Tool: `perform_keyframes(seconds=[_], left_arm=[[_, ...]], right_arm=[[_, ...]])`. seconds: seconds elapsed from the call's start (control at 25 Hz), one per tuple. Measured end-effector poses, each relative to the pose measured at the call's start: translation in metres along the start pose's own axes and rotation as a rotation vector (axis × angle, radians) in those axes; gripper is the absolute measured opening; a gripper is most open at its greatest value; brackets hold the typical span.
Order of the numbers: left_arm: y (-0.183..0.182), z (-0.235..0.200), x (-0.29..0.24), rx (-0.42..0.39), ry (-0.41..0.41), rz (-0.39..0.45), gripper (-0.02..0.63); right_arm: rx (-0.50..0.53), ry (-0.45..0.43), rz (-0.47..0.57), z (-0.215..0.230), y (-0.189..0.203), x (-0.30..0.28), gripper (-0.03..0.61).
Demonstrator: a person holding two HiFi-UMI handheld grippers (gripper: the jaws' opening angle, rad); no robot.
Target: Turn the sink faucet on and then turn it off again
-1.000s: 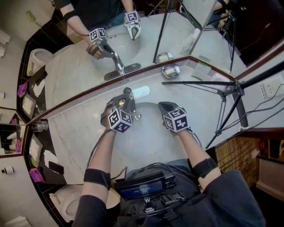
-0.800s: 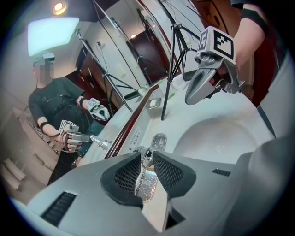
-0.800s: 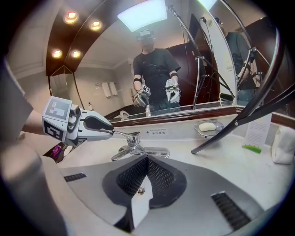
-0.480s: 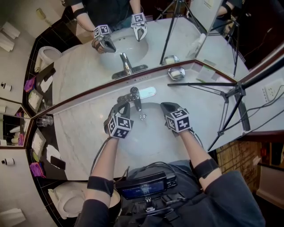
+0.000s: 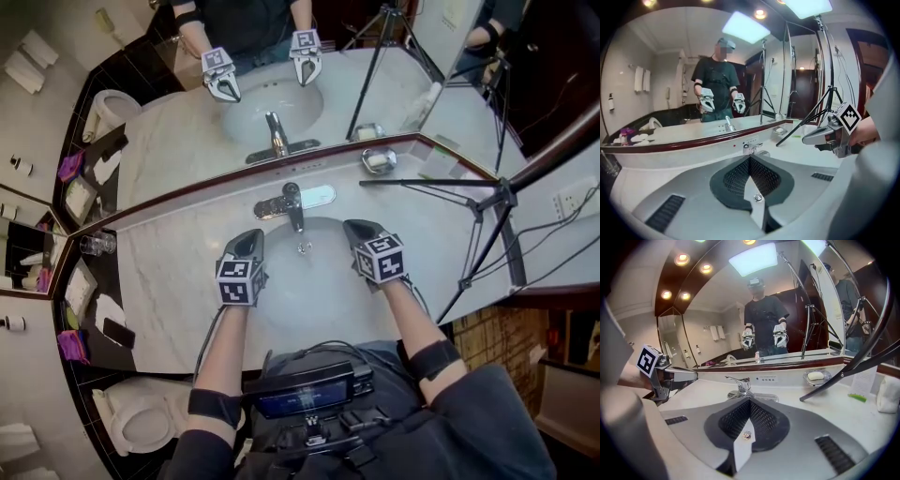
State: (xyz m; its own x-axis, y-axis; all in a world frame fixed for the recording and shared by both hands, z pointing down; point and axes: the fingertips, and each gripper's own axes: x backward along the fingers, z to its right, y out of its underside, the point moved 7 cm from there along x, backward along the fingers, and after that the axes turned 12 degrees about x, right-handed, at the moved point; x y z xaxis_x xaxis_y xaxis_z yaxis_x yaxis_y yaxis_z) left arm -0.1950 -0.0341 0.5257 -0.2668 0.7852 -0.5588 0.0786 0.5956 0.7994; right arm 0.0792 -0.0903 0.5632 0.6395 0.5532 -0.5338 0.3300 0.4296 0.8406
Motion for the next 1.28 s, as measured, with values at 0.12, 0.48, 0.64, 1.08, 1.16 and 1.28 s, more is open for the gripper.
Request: perform_keyframes(seconds=[0.12, 0.48, 0.64, 1.08, 1.16, 1.28], left_arm=[[0.009, -0.003, 0.013, 0.055, -0.005, -0.002, 0.003], [0.027, -0.008, 0.035, 0.141, -0.036, 0.018, 0.002], [0.032, -0.005, 0.037, 0.126, -0.057, 0.023, 0.003], [0.030, -0.005, 0.034, 0.093, -0.063, 0.024, 0.003], [0.033, -0.005, 0.032, 0.090, -0.063, 0.014, 0.003], [0.035, -0.006, 0.029, 0.096, -0.063, 0.005, 0.003]], right_arm=[[0.003, -0.005, 0.004, -0.002, 0.000, 0.004, 0.021], [0.004, -0.007, 0.008, -0.004, 0.007, 0.015, 0.021], [0.002, -0.008, -0.002, -0.005, 0.014, 0.018, 0.021], [0.120, 0.008, 0.001, -0.005, 0.006, 0.008, 0.023], [0.199, 0.006, -0.010, -0.009, -0.003, 0.003, 0.025], [0.310, -0.027, -0.028, -0.020, -0.019, -0.008, 0.084]])
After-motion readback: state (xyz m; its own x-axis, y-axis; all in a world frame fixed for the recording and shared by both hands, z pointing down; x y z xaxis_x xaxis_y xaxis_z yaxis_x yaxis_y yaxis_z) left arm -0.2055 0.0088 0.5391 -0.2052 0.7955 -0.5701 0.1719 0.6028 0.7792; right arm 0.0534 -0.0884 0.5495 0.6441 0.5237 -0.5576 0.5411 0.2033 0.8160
